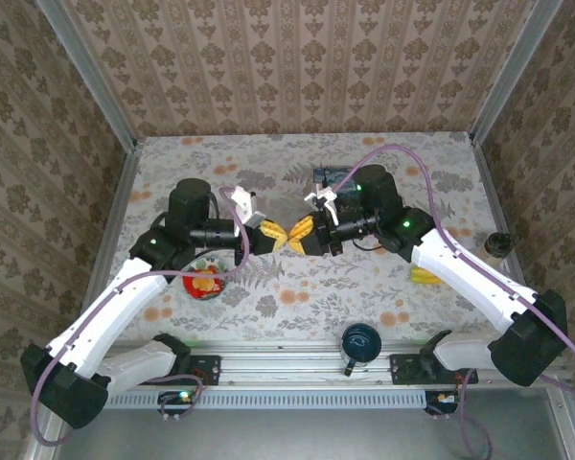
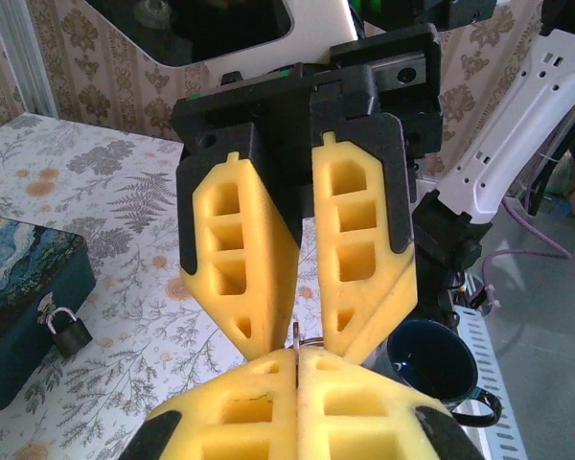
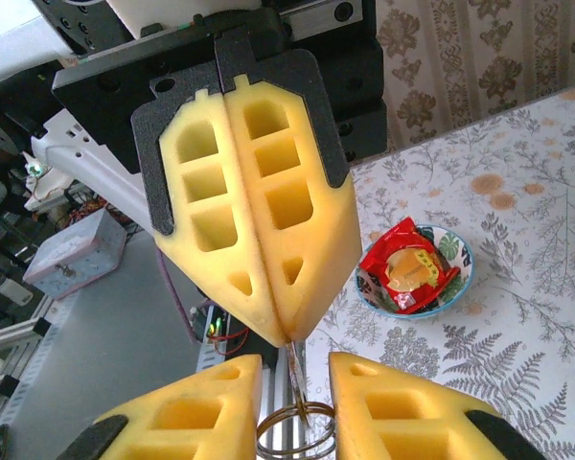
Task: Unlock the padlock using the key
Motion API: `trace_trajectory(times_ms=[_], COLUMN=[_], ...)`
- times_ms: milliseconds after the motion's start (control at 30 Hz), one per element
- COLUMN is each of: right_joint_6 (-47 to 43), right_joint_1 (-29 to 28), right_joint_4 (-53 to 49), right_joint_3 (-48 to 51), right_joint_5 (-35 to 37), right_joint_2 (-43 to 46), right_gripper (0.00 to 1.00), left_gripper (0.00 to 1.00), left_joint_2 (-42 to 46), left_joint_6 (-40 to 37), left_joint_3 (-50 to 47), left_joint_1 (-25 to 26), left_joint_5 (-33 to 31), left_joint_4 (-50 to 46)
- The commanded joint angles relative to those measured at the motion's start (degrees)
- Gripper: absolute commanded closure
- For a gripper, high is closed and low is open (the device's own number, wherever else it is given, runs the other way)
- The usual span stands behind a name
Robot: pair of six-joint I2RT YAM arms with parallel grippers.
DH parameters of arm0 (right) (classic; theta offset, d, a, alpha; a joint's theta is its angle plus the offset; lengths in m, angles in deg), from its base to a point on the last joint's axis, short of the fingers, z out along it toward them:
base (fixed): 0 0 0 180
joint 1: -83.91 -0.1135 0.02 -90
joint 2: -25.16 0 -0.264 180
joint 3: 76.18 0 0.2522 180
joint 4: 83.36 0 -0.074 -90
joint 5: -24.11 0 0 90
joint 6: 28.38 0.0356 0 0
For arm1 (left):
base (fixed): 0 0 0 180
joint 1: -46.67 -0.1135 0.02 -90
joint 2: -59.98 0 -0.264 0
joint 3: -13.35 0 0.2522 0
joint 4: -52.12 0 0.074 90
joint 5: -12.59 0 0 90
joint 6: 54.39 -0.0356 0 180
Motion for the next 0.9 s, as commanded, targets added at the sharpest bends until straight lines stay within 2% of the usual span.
trace_trajectory(times_ms=[0,67,233,400,533,567,700,767,867], right_joint_6=[-0.72,-0.54,-0.9,-1.07,-0.92,-0.74,1.32,3.25,6.11], right_joint_1=[-0.27,-0.25,-0.12,-0.01,0.29,0.49,1.79,2.69,4.56], right_joint_4=[-0.67,-0.3,-0.38,-0.56,-0.98,-0.91,1.03,2.79,4.11], right_joint_3=[-1.36,-1.37,-1.71,-1.85,-1.73,-1.67,-0.01,1.48,3.47], right_joint_5=[-0.29,-0.04,-0.37,-1.12,-0.99,-0.9,0.43,2.18,5.97], right_joint_2=[-0.11,-0.01,-0.16,-0.39,-0.5,-0.5,0.28,0.88,1.87], right_gripper=[0.79,0.82,0.99,1.0,1.0,1.0,1.0,1.0,1.0], left_gripper=[1.0,1.0,1.0,1.0,1.0,0.94,0.55,0.43,0.22], left_joint_2=[1.19,1.23,1.8,2.22,2.16,2.2,2.91,3.79,4.7], left_joint_6=[0.74,0.58,0.87,2.73,7.23,8.65,14.59,16.82,20.57], left_joint_3=[-0.35,-0.4,-0.85,-1.47,-2.31,-2.46,-3.24,-3.91,-5.03], left_joint_1=[-0.38,-0.47,-0.97,-1.94,-3.22,-3.64,-4.85,-5.04,-5.04], left_joint_5=[1.24,1.15,0.72,0.89,-0.43,-0.96,-4.39,-7.53,-15.8], left_joint_4=[1.04,0.36,0.37,2.69,6.58,7.57,11.99,14.22,16.32])
